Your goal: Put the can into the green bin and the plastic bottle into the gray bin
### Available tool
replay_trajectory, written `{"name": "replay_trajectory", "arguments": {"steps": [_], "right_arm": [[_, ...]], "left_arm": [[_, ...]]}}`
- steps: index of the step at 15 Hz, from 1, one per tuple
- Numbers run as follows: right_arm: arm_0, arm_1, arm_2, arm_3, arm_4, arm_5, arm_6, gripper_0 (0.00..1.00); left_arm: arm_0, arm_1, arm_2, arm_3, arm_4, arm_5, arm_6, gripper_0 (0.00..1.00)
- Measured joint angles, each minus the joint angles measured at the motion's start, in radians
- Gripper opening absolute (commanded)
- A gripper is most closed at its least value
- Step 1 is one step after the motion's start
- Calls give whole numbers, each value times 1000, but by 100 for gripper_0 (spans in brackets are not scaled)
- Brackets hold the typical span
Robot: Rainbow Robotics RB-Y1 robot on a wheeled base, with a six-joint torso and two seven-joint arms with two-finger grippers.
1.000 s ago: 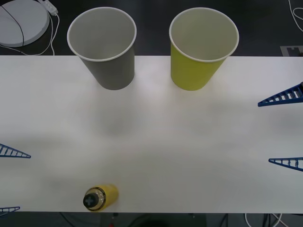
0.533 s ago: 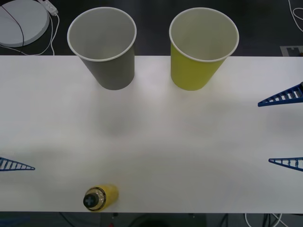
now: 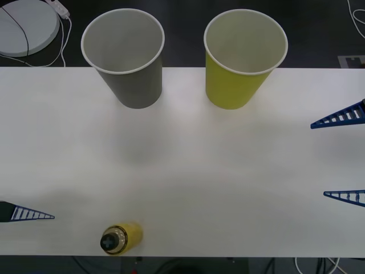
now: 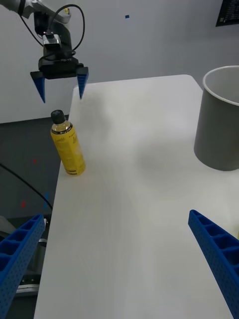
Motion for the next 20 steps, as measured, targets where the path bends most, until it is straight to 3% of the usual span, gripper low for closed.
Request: {"name": "replay_trajectory", "arguments": {"steps": [9, 20], "right_arm": [[0, 0, 0, 0, 0, 0, 0, 100], [0, 0, 0, 0, 0, 0, 0, 100]], "left_arm": [[1, -109, -24, 10, -84, 38, -10, 100], [-47, -252, -86, 10, -105, 69, 0, 100]]}}
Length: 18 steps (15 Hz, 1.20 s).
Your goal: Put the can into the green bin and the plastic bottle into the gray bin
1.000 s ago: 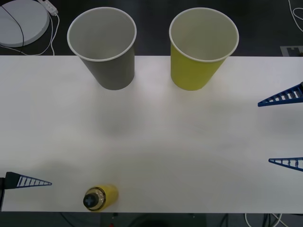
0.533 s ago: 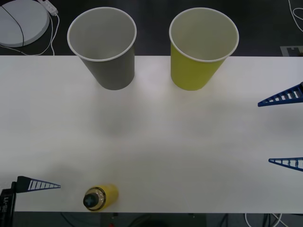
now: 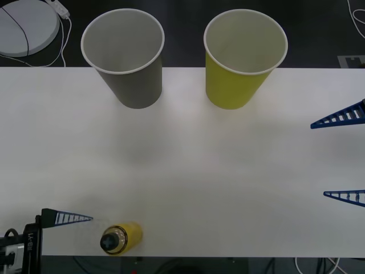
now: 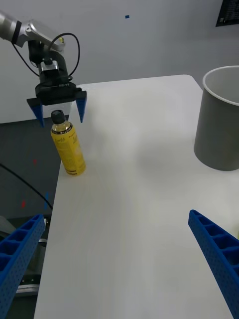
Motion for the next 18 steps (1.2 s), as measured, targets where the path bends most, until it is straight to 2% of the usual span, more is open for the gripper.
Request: {"name": "replay_trajectory", "arguments": {"steps": [7, 14, 18], "right_arm": [[0, 0, 0, 0, 0, 0, 0, 100], [0, 0, 0, 0, 0, 0, 0, 100], [0, 0, 0, 0, 0, 0, 0, 100]], "left_arm": [[-23, -38, -48, -7, -16, 8, 14, 100], [-33, -96, -49, -8, -14, 8, 25, 100], [-38, -125, -49, -10, -51, 32, 28, 100]]}}
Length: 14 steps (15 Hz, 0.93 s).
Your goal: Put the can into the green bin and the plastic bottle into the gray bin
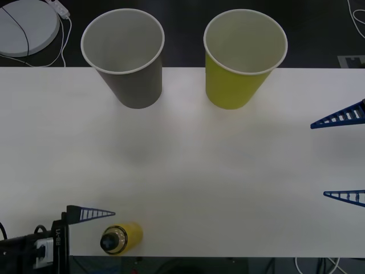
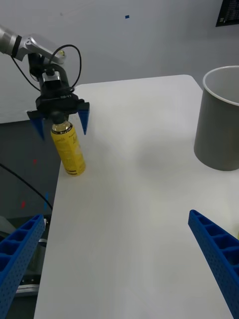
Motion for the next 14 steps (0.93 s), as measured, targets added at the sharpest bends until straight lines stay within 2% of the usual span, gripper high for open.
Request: {"name": "replay_trajectory", "arguments": {"steps": [14], "right_arm": [[0, 0, 0, 0, 0, 0, 0, 100]], "left_arm": [[-1, -106, -11, -27, -64, 29, 29, 100]]}}
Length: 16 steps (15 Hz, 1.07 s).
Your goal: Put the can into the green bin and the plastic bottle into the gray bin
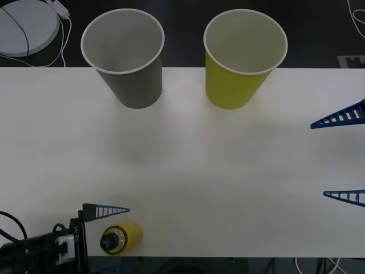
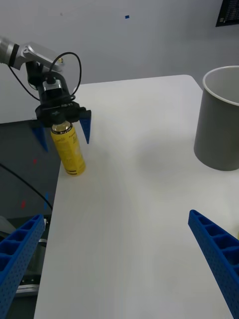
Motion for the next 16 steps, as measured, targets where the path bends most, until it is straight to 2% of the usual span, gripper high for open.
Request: {"name": "replay_trajectory", "arguments": {"steps": [1, 2, 4, 6, 12, 16], "right_arm": [[0, 0, 0, 0, 0, 0, 0, 100], [0, 0, 0, 0, 0, 0, 0, 100], [0, 0, 0, 0, 0, 0, 0, 100], [0, 0, 0, 0, 0, 0, 0, 100], [0, 0, 0, 0, 0, 0, 0, 100], [0, 0, 0, 0, 0, 0, 0, 100]], "left_arm": [[0, -1, -2, -2, 0, 0, 1, 100], [0, -1, -3, -3, 0, 0, 1, 94], [2, -1, -3, -4, -1, 0, 1, 14], [4, -1, -3, -9, -1, 0, 1, 0], [10, 0, 0, -22, 1, 0, 6, 0], [34, 13, 15, -74, 1, 12, 39, 0]]}}
